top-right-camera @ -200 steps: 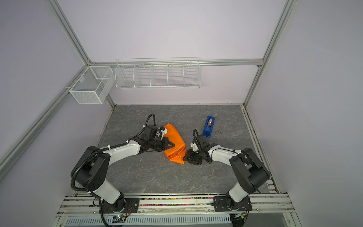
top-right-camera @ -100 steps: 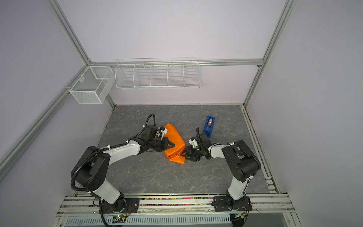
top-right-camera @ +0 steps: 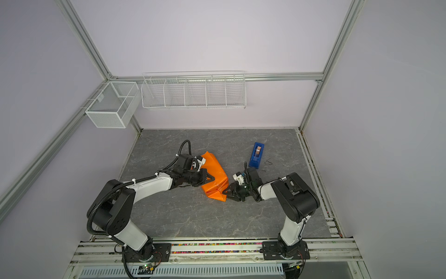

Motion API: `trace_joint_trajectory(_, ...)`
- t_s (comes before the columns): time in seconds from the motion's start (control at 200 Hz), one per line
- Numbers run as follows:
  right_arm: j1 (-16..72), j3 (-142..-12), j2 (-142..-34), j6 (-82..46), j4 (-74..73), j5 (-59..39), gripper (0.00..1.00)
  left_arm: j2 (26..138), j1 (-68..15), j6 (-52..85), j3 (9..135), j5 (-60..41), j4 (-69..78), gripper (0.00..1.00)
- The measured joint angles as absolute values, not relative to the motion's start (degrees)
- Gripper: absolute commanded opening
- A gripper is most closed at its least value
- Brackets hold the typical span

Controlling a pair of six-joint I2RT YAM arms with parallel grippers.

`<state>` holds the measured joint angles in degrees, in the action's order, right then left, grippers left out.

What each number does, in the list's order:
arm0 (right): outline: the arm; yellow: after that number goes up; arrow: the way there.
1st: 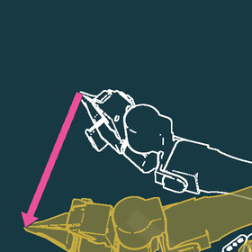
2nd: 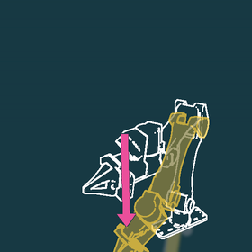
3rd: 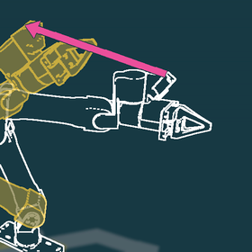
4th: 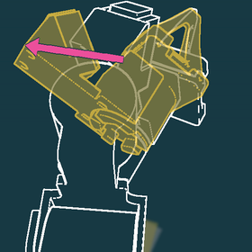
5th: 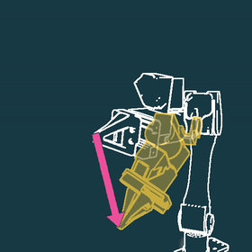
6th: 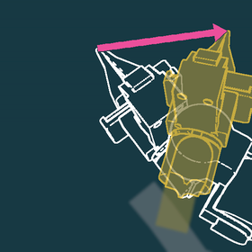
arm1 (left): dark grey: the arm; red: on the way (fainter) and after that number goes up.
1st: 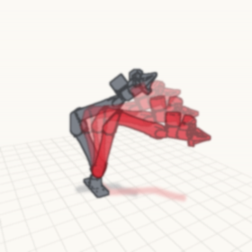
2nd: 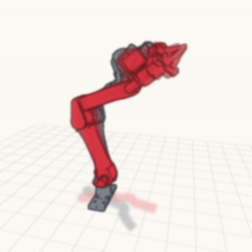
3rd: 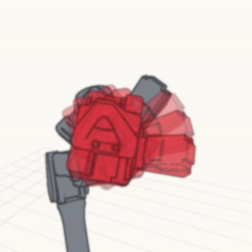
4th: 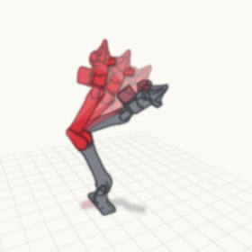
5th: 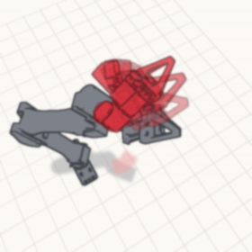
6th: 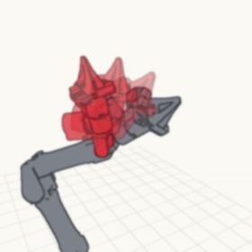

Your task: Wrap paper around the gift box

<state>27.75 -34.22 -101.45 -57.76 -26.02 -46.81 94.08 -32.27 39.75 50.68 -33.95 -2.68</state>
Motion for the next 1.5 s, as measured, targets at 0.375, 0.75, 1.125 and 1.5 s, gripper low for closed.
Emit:
trace_joint_trajectory(0.375, 28.0, -31.5, -107.0, -69.6, -43.9, -48.1, 0.21, 94.0, -32.3, 39.2, 50.9, -33.9, -3.3, 0.00)
trace_joint_trajectory(0.75, 27.9, -31.5, -105.8, -70.5, -43.9, -47.6, 0.09, 90.5, -32.7, 35.5, 52.1, -29.9, -11.6, 0.01)
trace_joint_trajectory(1.125, 28.7, -33.7, -105.3, -70.5, -42.3, -47.4, 0.07, 82.5, -37.7, 26.8, 55.6, -22.3, -19.9, 0.22)
trace_joint_trajectory(1.5, 29.4, -34.4, -105.3, -70.5, -41.3, -46.7, 0.07, 69.3, -47.7, 19.9, 47.1, -13.0, -17.0, 0.25)
